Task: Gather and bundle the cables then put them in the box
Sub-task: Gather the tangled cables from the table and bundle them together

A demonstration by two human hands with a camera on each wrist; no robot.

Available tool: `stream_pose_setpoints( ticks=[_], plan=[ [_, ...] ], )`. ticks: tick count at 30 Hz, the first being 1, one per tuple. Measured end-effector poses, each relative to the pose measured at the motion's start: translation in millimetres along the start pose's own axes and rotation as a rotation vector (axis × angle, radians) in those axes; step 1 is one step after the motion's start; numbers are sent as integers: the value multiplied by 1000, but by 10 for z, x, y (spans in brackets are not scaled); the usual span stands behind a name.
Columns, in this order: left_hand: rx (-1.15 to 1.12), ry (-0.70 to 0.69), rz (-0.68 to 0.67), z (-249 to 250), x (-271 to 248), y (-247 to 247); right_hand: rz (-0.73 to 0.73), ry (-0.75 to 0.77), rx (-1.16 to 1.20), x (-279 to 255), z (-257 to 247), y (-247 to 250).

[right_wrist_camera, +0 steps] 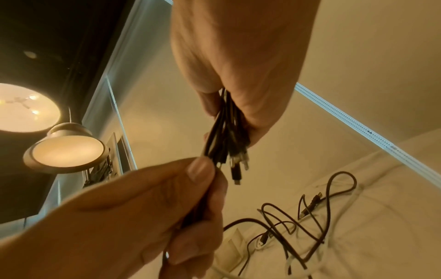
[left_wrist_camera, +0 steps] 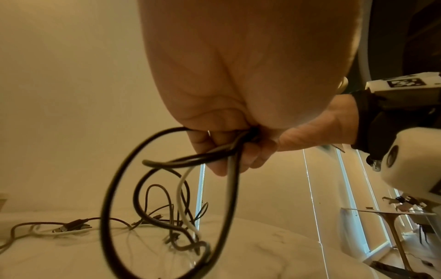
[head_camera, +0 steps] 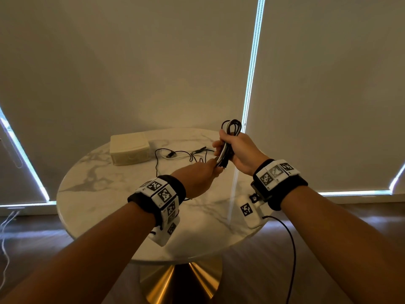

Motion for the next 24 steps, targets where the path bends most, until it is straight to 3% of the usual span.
stream_pose_setpoints(
  ticks=[4,14,24],
  plan=[
    [-14,10,18,-75,-13,-35,18,13,87,-59,-1,-7],
    [-61,-39,14,-53,-29,-35,144,-113,611,-25,-72,-93],
    [-117,-18,44,-145,-25,-35,231,55,823,33,-110,-83]
  ],
)
Point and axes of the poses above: each hand's wrist, its own x-axis towards the middle knuckle, its own y-axis out of the back of the hand, z = x × y, the point moved 1 cm from there along x, towards the middle knuckle, and after that the axes turned 10 degrees about z, right-handed, at the moved point
